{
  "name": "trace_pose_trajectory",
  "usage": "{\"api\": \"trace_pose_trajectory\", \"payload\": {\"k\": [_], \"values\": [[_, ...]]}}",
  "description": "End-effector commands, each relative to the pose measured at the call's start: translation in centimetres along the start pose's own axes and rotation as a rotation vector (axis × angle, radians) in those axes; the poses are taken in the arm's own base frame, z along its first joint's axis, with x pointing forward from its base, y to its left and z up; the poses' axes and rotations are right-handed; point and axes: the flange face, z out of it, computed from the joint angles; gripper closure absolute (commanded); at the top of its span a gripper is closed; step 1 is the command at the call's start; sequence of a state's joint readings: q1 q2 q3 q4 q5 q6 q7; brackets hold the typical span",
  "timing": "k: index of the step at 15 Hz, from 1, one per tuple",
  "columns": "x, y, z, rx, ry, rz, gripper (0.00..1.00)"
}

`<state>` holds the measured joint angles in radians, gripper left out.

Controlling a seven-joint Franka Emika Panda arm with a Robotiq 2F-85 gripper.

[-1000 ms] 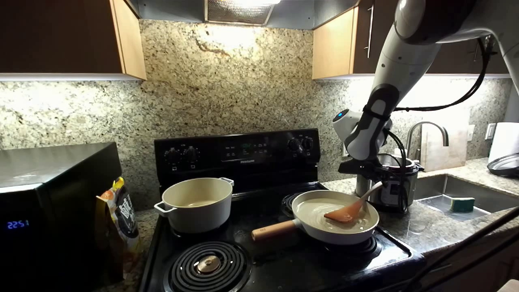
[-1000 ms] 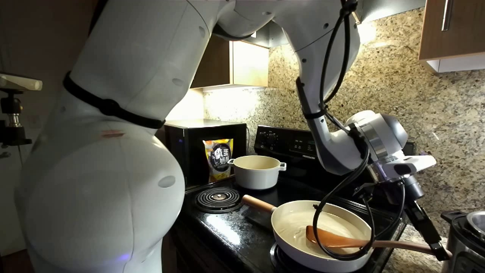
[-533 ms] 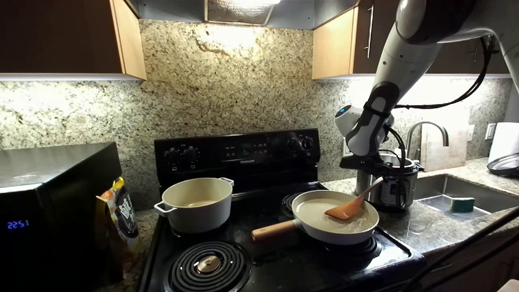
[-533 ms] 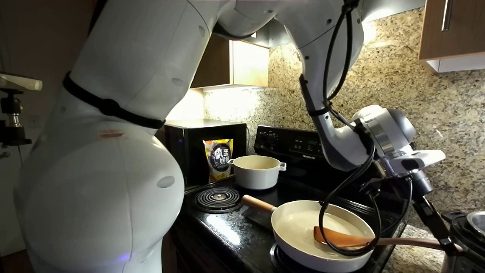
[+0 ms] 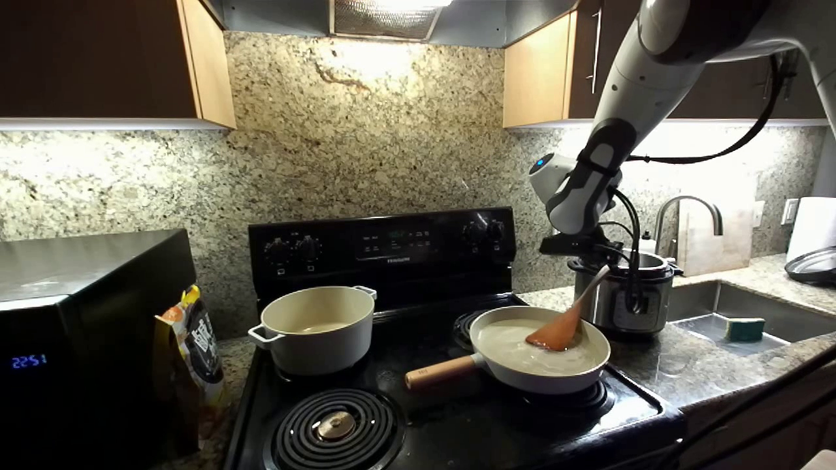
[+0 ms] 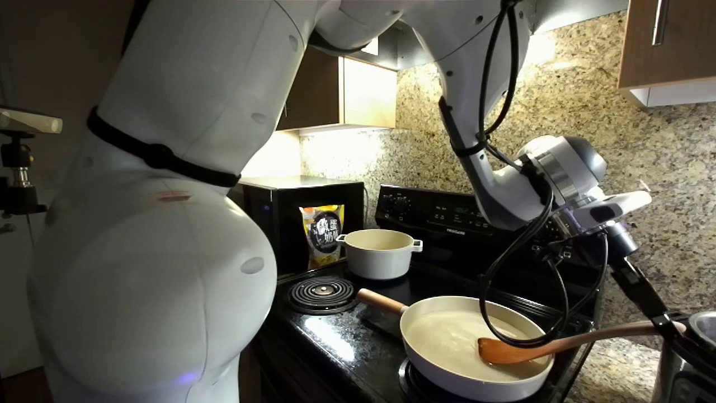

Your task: Stir the water in the pan with the spatula

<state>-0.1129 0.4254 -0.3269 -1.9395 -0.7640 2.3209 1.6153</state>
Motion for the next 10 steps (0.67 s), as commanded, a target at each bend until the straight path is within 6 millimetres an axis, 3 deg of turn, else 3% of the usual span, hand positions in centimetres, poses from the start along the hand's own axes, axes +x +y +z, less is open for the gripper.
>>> {"api": "trace_pose_trajectory", "payload": {"k": [1, 10], "values": [[-0.2, -0.8, -2.4, -0.008, 0.036, -0.032, 0.92], [-2.9, -3.4, -5.3, 0.036, 0.069, -0.107, 0.92]]}}
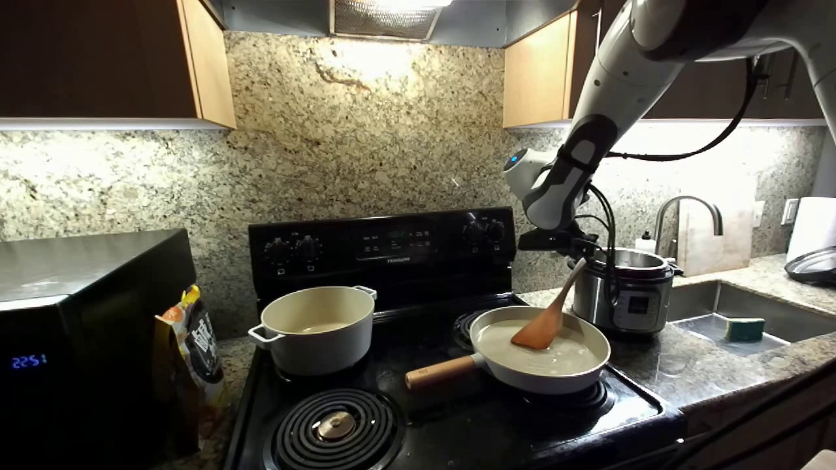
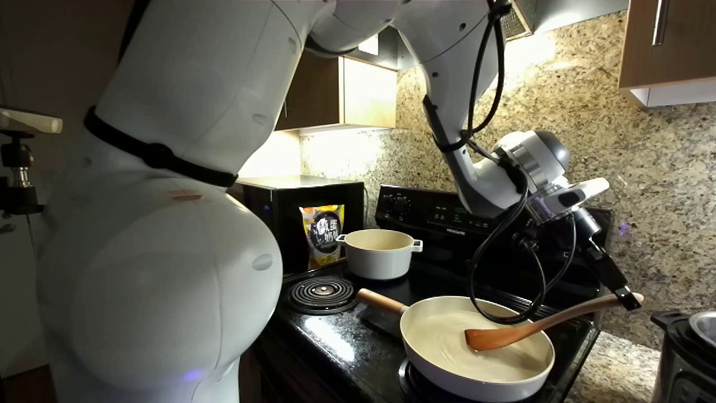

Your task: Stir the water in the pan with the spatula

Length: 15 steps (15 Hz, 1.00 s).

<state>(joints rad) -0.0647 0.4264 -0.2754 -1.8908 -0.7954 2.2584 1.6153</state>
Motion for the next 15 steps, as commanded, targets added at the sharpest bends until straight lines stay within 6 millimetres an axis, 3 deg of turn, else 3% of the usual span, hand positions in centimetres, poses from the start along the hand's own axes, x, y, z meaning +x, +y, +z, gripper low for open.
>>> {"api": "trace_pose_trajectory", "payload": {"k": [1, 10, 15], "values": [[-0.6, -0.7, -1.1, 0.005, 0.027, -0.045, 0.93], [-3.4, -1.6, -3.6, 0.049, 0.087, -0.121, 0.92], [-4.3, -1.2, -3.3, 0.055, 0.104, -0.146, 0.93]]}}
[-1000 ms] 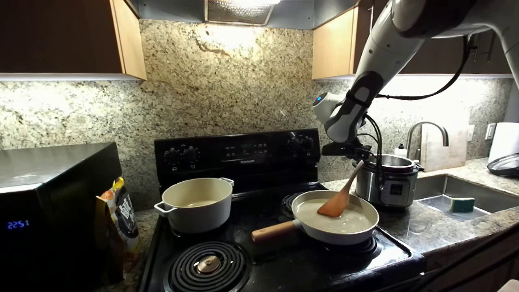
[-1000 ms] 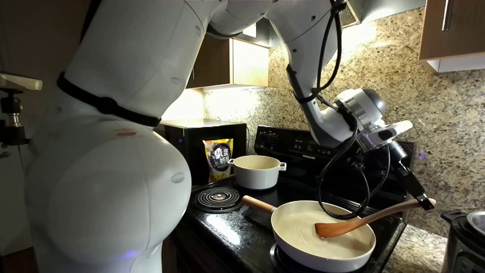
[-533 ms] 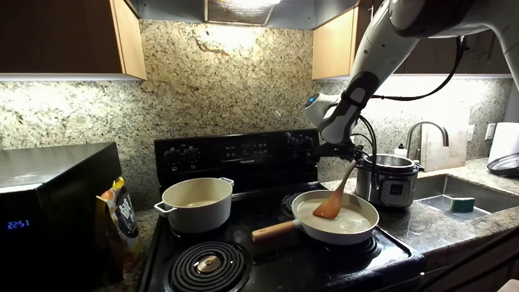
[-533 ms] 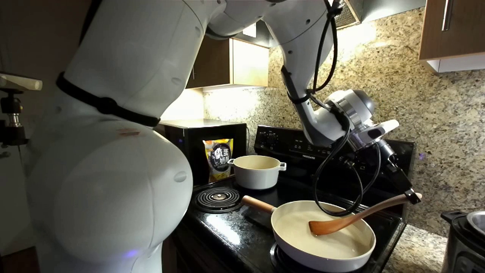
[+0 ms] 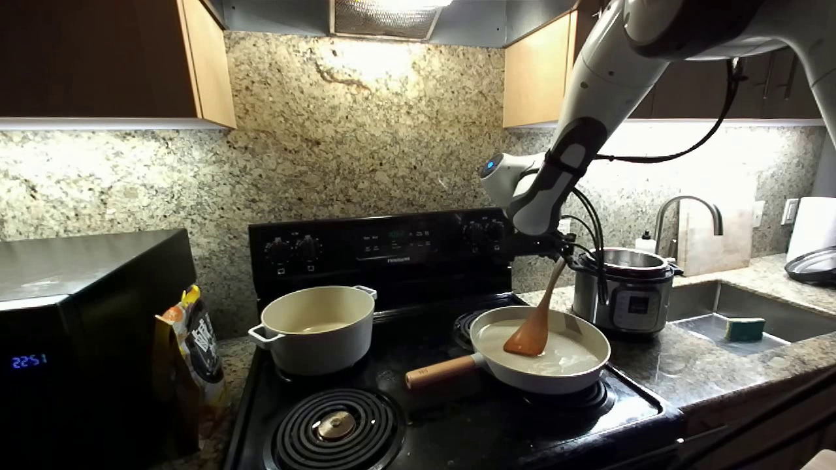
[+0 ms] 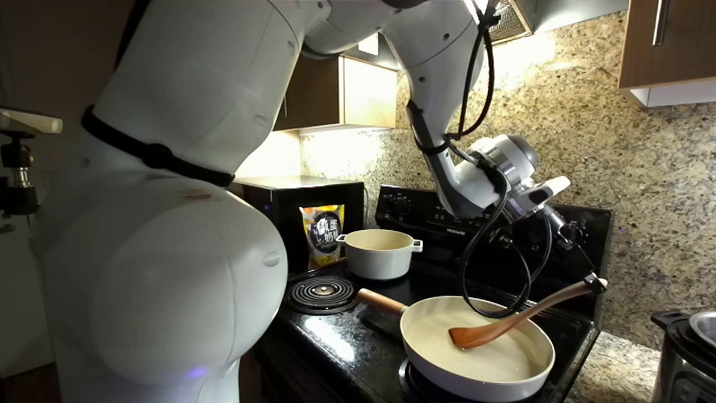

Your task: Stir the water in the pan with the spatula

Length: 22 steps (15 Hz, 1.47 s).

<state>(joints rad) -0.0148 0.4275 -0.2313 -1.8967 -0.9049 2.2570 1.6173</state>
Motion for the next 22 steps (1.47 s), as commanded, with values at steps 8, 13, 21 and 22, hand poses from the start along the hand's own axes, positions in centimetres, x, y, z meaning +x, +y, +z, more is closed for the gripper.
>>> {"api": "trace_pose_trajectory", "payload": {"k": [8, 13, 21, 22], "values": [[-1.5, 2.8, 2.5, -0.03, -0.035, 0.005, 0.92], [-1.2, 4.4, 4.2, -0.058, -0.057, 0.032, 0.92], [1.3, 6.5, 6.7, -0.099, -0.07, 0.072, 0.92], [1.7, 6.6, 6.8, -0.104, -0.069, 0.075, 0.92]]}}
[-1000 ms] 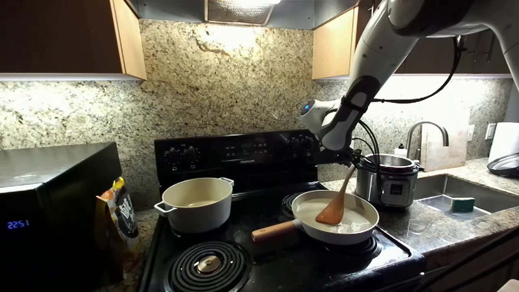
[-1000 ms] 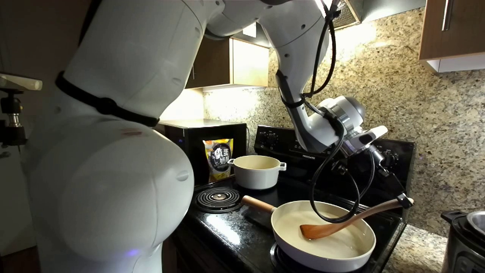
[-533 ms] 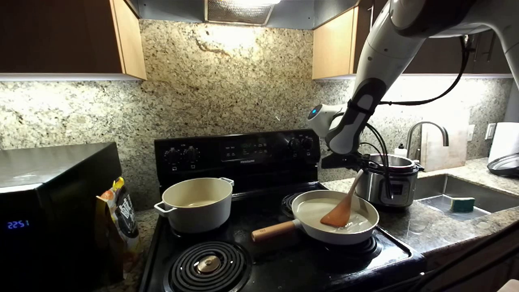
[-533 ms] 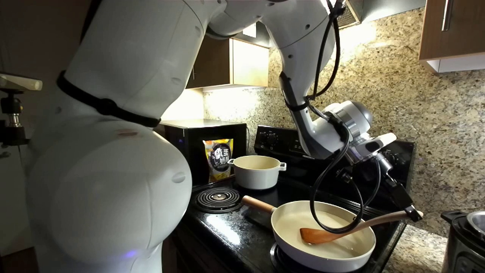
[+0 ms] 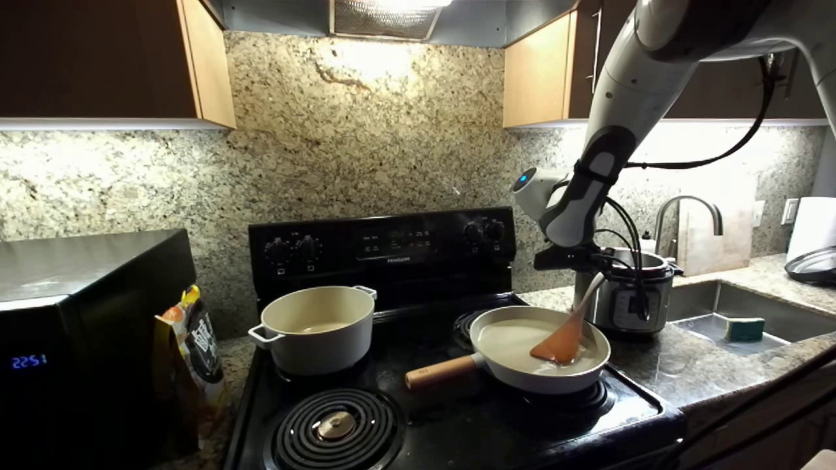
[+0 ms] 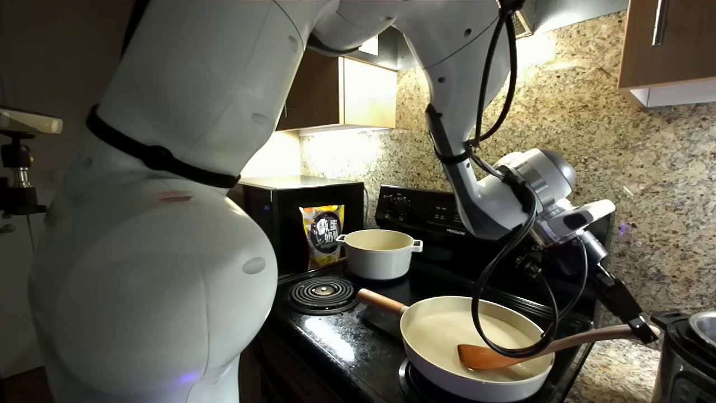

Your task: Stir the water in the pan with the spatula

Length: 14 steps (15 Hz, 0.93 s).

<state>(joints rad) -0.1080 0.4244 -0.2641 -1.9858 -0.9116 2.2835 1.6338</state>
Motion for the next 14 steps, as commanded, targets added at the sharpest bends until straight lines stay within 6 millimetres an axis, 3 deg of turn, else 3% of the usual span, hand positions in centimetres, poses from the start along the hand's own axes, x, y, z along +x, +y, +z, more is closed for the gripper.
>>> {"api": "trace_pose_trajectory", "payload": {"k": [1, 7, 14], "values": [[1.5, 1.1, 0.1, 0.004, -0.013, 0.028, 0.92], [4.3, 0.3, -0.3, 0.011, -0.005, 0.058, 0.92], [5.3, -2.1, -3.5, 0.047, 0.025, 0.055, 0.92]]}}
